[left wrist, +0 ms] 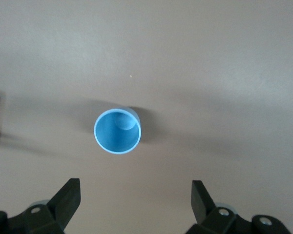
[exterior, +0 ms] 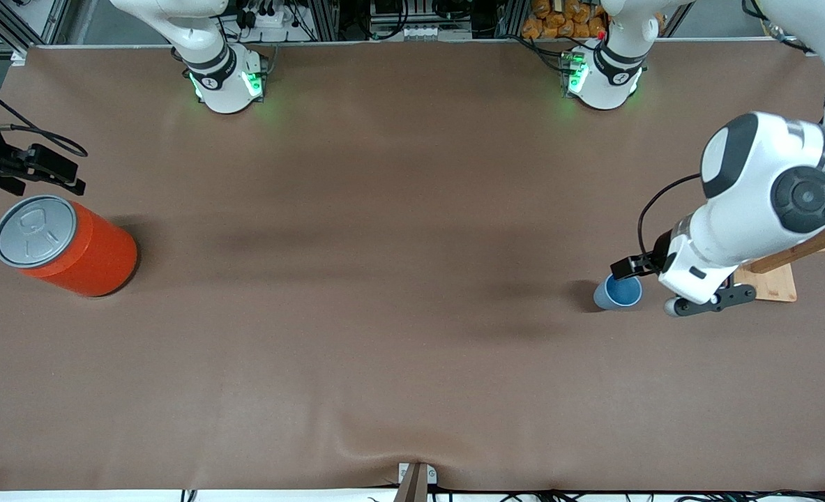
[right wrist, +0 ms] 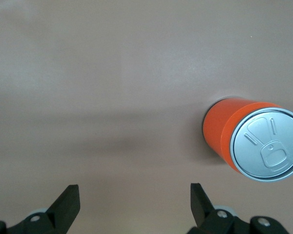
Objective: Flip cup
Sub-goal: 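Open the left gripper and lift it away from the cup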
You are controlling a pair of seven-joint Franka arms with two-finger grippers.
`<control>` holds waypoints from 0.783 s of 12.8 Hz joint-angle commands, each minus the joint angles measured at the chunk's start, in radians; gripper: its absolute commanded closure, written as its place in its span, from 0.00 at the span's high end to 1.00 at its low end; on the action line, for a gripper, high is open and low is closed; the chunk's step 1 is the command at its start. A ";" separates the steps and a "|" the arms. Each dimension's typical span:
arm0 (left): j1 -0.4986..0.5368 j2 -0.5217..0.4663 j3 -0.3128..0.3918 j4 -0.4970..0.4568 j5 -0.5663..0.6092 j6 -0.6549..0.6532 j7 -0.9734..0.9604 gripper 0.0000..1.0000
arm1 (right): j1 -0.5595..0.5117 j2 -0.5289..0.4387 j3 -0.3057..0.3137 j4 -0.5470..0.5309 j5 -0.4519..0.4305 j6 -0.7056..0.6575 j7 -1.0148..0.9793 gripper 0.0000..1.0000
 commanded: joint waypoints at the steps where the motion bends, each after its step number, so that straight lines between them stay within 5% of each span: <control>1: 0.013 -0.107 -0.010 -0.008 0.000 -0.041 0.039 1.00 | -0.009 0.011 0.008 0.022 0.005 -0.010 0.002 1.00; 6: 0.111 -0.294 0.004 -0.009 -0.055 -0.106 0.309 1.00 | -0.007 0.011 0.008 0.022 0.005 -0.010 0.002 1.00; 10: 0.137 -0.293 0.002 0.115 -0.058 -0.259 0.389 1.00 | -0.007 0.011 0.010 0.022 0.005 -0.010 0.002 1.00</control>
